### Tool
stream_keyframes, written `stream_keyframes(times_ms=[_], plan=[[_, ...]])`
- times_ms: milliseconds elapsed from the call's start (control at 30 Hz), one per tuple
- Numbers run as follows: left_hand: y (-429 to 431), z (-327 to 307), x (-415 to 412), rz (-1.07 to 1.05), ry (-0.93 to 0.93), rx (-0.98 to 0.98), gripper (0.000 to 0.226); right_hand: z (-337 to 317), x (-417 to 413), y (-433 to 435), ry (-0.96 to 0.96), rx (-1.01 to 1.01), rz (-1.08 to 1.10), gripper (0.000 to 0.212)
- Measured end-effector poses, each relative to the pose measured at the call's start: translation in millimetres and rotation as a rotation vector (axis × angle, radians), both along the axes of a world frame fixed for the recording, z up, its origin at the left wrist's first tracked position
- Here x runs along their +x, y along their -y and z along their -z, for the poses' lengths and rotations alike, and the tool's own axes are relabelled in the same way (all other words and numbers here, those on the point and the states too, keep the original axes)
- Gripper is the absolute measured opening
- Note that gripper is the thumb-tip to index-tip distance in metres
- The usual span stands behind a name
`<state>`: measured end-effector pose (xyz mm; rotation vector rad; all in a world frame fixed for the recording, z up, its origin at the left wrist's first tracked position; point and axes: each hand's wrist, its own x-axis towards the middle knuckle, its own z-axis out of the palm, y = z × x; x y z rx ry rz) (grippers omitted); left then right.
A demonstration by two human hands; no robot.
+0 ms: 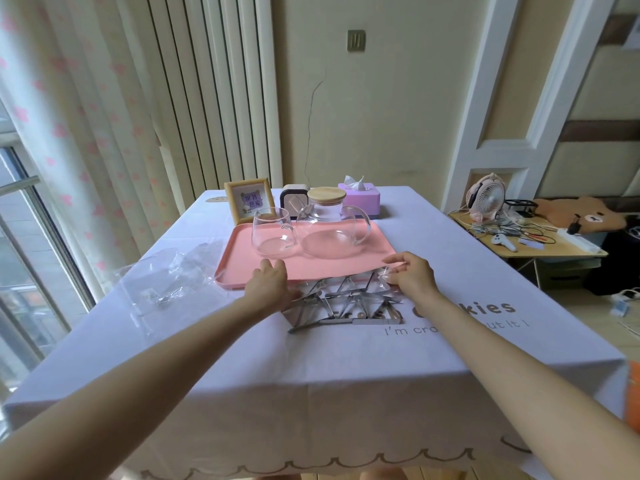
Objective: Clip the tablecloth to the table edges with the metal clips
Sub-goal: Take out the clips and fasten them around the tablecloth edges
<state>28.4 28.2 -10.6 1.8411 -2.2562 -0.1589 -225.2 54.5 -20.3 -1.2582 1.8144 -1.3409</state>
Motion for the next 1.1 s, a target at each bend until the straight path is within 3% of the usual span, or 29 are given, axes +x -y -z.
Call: stream_keyframes(times_ms=[100,267,333,500,733,867,1100], plan=[[-2.7,-2.2,1.0,-0.047,-0.044,0.019,0.063,-2.4,0.8,1.8,0.058,-0.054,0.027,0.03],[7.6,1.2,9.7,-0.173,-0.787,0.174,0.038,-9.0,5.1,7.2,0.14,-0.13,0.031,0.03],[7.8,2.7,13.8,-0.194,-0.943,0.171,0.032,-16.7,8.6,5.5,0.203,-0.162,0.019,0.028],[3.3,3.5,18.5,-0.111,-0.889,0.192,0.026,-40.3,19.6,4.1,0.319,-0.238,-0.053,0.027],[3.4,-1.7,15.7,0.051,-0.689,0.194,0.043,-91.0,45.9,9.5,0.29,-0.368,-0.191,0.028],[3.3,-2.6,12.4,0.076,-0.653,0.182,0.029,-124.6,63.7,18.7,0.242,-0.403,-0.26,0.027],[1.4,1.2,6.6,0.172,-0.795,0.165,0.025,-145.4,90.1,33.0,0.179,-0.402,-0.308,0.021]])
